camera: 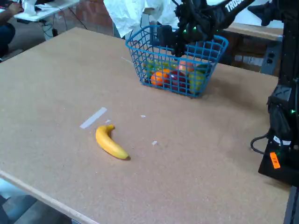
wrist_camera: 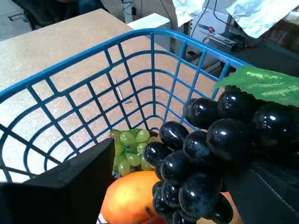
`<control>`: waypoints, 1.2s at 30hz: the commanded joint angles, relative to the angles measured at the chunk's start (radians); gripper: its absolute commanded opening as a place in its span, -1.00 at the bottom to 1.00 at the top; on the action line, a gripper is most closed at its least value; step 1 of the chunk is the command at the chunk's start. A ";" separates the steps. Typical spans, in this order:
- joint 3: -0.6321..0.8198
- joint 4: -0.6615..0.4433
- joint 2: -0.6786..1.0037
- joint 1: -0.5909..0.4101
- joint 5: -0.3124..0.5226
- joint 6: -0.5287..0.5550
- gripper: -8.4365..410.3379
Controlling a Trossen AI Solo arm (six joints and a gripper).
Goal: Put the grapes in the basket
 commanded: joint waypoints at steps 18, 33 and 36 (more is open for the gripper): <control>0.002 -0.029 -0.003 0.010 0.089 -0.226 0.45; 0.002 -0.002 -0.014 0.006 0.069 -0.072 0.45; 0.002 -0.001 -0.017 0.004 0.079 0.011 0.45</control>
